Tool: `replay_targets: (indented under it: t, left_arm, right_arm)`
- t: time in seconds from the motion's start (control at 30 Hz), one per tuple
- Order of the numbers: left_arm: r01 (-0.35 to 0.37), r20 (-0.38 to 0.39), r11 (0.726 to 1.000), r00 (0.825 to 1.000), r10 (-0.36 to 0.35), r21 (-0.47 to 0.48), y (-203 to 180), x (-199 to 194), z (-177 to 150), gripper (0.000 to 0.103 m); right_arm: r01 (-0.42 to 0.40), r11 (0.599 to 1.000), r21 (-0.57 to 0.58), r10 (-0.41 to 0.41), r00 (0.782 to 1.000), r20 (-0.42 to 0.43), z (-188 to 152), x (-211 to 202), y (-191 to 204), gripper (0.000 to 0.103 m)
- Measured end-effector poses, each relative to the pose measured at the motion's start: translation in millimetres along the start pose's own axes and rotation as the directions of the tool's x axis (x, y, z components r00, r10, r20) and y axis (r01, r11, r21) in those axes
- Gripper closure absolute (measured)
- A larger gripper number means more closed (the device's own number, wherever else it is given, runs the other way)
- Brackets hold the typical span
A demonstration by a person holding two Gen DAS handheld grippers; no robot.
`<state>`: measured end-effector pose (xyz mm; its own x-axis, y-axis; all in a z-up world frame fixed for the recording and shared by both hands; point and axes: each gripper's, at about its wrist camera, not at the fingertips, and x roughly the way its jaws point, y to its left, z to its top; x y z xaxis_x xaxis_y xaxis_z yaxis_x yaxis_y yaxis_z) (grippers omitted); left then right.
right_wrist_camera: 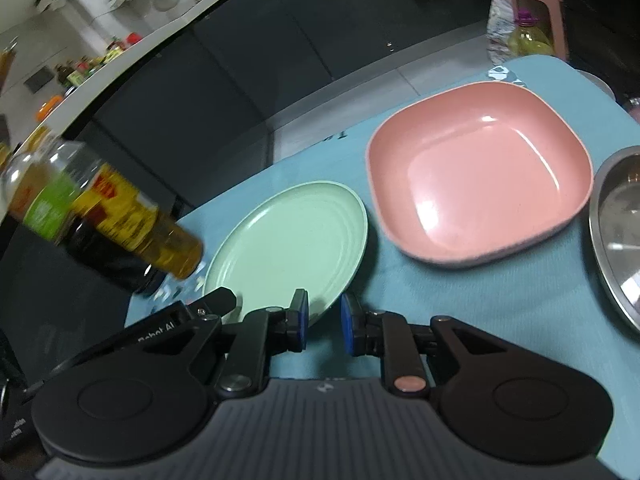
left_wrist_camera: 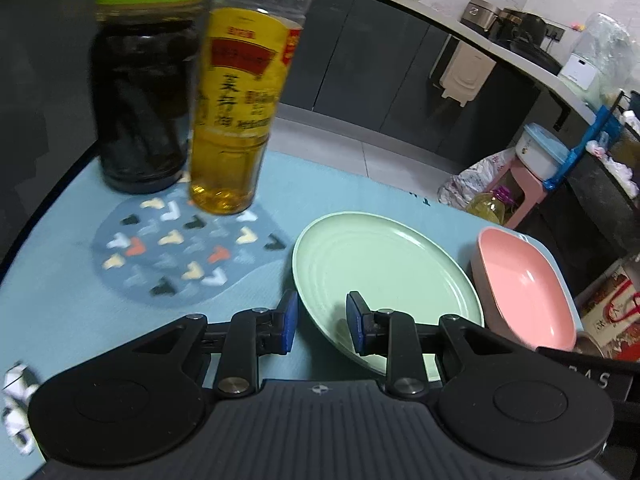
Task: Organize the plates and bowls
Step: 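Grasp the rim of the light green plate with the left gripper, then carry the green plate with the left gripper and lower it onto the table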
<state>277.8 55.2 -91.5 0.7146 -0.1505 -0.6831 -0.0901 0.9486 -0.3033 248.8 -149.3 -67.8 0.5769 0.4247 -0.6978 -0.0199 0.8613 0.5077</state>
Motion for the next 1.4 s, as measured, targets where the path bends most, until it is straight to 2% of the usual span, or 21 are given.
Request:
replay_targets:
  t: [0.17, 0.33, 0.6, 1.0, 1.4]
  left_arm:
    - [-0.012, 0.014, 1.0, 1.0, 0.012, 0.029, 7.2, -33.0, -13.8, 0.079]
    - [-0.025, 0.074, 0.998, 0.997, 0.021, 0.059, 11.0, -68.9, -25.5, 0.079]
    - [-0.022, 0.111, 0.999, 0.994, 0.019, 0.029, 32.4, -102.9, -38.9, 0.079]
    - [-0.032, 0.121, 0.999, 0.992, 0.036, -0.035, 68.4, -128.1, -51.5, 0.079]
    - [-0.042, 0.109, 0.996, 0.993, 0.05, -0.074, 94.8, -137.5, -65.9, 0.079]
  right_arm:
    - [-0.022, 0.999, -0.048, 0.02, 0.999, -0.044, -19.5, -17.2, 12.6, 0.084]
    - [-0.035, 0.996, -0.084, 0.031, 0.998, -0.055, -34.5, -36.2, 28.4, 0.084]
    - [-0.047, 0.99, -0.133, 0.04, 0.998, -0.05, -53.2, -57.4, 55.0, 0.084]
    - [-0.051, 0.981, -0.188, 0.036, 0.996, -0.084, -78.8, -56.3, 91.0, 0.084]
    - [-0.049, 0.971, -0.235, 0.023, 0.993, -0.114, -106.1, -45.9, 108.7, 0.082]
